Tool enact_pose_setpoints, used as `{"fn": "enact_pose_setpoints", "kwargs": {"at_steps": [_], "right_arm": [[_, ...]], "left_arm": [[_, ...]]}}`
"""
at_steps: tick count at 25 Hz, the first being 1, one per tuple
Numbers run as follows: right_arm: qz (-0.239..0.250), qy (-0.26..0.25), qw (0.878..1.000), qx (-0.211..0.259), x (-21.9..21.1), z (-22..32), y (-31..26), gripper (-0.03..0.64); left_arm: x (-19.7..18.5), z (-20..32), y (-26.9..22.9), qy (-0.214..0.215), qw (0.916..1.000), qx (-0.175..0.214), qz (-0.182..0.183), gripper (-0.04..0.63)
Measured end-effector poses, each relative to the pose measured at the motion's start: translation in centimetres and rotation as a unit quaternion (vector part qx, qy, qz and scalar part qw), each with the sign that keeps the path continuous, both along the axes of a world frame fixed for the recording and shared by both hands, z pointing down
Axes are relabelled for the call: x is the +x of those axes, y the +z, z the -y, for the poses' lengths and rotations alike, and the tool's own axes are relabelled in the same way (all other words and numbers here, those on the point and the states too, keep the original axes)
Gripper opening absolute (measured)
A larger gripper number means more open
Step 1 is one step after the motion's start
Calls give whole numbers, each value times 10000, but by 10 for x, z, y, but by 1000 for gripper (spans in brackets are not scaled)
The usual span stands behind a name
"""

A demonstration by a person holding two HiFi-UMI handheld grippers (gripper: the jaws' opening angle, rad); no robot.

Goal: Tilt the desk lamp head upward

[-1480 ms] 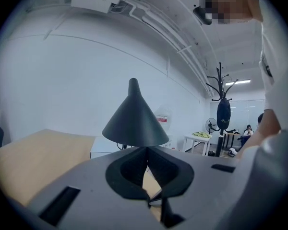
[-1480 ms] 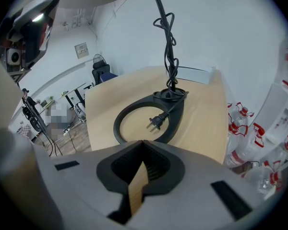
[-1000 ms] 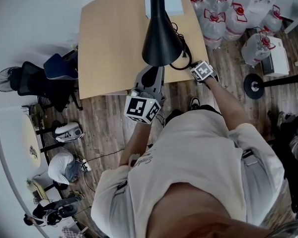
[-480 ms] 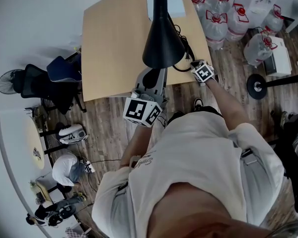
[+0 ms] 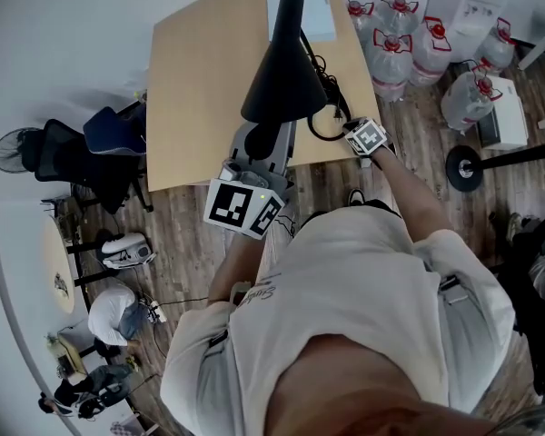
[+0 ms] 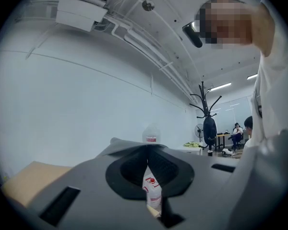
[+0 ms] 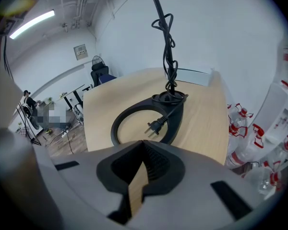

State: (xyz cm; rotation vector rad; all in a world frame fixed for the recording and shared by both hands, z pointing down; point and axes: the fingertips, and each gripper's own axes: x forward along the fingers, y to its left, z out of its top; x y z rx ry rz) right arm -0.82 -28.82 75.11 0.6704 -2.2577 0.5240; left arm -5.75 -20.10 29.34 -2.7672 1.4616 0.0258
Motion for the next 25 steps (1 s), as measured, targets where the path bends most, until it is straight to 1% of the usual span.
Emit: {"fn": "enact_pose_setpoints", "kwargs": {"at_steps": [3, 13, 15, 18, 19, 21, 25], "right_arm": [[-87, -84, 9999, 27, 1, -1, -1, -6], [-339, -279, 9990, -42, -2, 0, -1, -5], [-349, -253, 9991, -53, -2, 0, -1, -6], [-347, -195, 9992, -69, -1, -3, 0, -6], [-345, -187, 9992, -64, -1, -4, 0, -5], [-337, -181, 9993, -54, -2, -5, -1, -5], [-374, -167, 9992, -41, -1, -5, 0, -5]], "left_arm": [[2, 2, -16, -7, 9999, 103, 83, 15], [1, 13, -52, 163, 9996, 195, 143, 15], [1, 16, -60, 198, 9995, 250, 79, 15], [2, 21, -73, 207, 9990, 337, -205, 15], [2, 22, -77, 183, 9987, 398, -248, 15], [3, 24, -84, 136, 9983, 507, -265, 15], [5, 21, -85, 227, 9979, 547, -243, 15]]}}
